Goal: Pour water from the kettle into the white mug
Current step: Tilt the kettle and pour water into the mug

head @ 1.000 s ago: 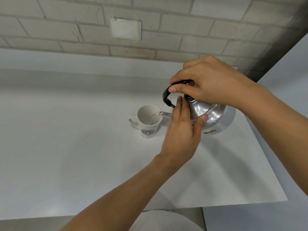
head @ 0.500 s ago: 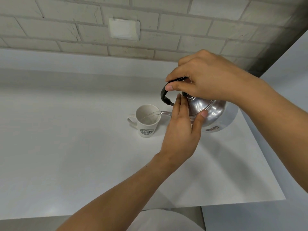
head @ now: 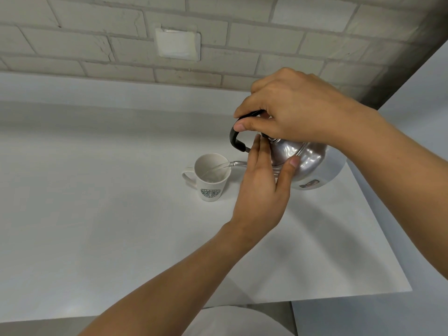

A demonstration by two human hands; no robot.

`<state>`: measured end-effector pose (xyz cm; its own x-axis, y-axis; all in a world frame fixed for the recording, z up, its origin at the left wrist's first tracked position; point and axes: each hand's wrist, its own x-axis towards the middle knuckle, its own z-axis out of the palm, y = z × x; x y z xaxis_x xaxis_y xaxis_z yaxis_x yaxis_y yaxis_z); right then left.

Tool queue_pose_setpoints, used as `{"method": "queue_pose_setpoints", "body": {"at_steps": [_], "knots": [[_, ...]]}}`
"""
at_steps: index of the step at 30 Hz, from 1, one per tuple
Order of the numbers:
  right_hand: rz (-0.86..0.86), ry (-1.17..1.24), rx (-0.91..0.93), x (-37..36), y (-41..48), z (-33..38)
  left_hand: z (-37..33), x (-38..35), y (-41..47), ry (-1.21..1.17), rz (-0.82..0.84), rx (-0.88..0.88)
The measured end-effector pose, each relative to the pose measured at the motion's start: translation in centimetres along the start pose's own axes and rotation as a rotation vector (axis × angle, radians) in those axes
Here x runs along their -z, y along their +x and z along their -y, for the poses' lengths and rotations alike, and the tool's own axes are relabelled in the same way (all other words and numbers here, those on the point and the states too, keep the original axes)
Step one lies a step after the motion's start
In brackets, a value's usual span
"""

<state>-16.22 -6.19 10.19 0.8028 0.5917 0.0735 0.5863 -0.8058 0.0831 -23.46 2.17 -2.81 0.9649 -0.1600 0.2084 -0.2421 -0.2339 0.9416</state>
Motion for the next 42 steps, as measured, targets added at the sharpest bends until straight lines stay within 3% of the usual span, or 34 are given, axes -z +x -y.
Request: {"method": "queue_pose_setpoints", "body": {"at_steps": [42], "knots": [[-0.028, -0.086, 0.114, 0.7, 1.5, 1.0, -0.6, 0.3, -0.2, -0.059, -0.078, -0.022]]}}
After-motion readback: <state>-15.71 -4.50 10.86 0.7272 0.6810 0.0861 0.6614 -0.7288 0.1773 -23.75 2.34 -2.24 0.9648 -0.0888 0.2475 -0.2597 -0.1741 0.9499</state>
